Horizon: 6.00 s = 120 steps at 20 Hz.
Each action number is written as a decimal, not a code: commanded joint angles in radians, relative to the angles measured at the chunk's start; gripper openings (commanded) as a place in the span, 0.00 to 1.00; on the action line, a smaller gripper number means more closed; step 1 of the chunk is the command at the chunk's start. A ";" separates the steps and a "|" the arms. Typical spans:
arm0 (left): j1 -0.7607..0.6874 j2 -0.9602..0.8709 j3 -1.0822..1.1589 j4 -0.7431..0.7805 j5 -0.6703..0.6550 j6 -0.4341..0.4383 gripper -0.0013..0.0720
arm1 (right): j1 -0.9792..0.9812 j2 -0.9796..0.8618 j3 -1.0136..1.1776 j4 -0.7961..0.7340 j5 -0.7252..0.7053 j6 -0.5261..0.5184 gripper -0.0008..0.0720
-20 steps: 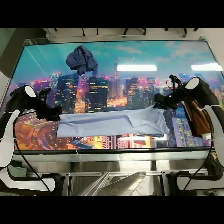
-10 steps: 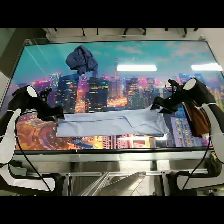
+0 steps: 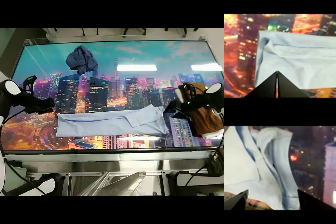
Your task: Fold the shirts.
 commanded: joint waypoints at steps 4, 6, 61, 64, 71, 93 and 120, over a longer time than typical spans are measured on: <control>-0.005 0.134 0.001 -0.015 -0.001 -0.018 0.03 | -0.035 -0.155 -0.033 0.194 -0.048 -0.156 0.97; -0.005 0.134 0.001 -0.015 -0.021 -0.018 0.03 | -0.029 -0.186 -0.033 0.233 -0.072 -0.169 0.97; -0.376 0.056 0.031 -0.057 -0.072 0.064 0.03 | 0.536 0.333 0.157 0.227 -0.140 0.254 0.04; -0.185 0.174 -0.028 -0.057 -0.068 0.066 0.03 | 0.708 0.200 0.157 0.248 -0.279 0.281 0.04; 0.088 0.350 -0.099 -0.068 -0.015 0.079 0.03 | 1.013 -0.253 0.273 0.424 -0.544 0.273 0.04; -0.046 0.231 -0.211 -0.261 -0.009 0.117 0.03 | 0.472 0.133 -0.057 0.338 -0.308 0.088 0.97; 0.035 0.324 -0.296 -0.373 0.027 0.098 0.03 | 0.752 -0.261 -0.016 0.808 -0.517 -0.196 0.04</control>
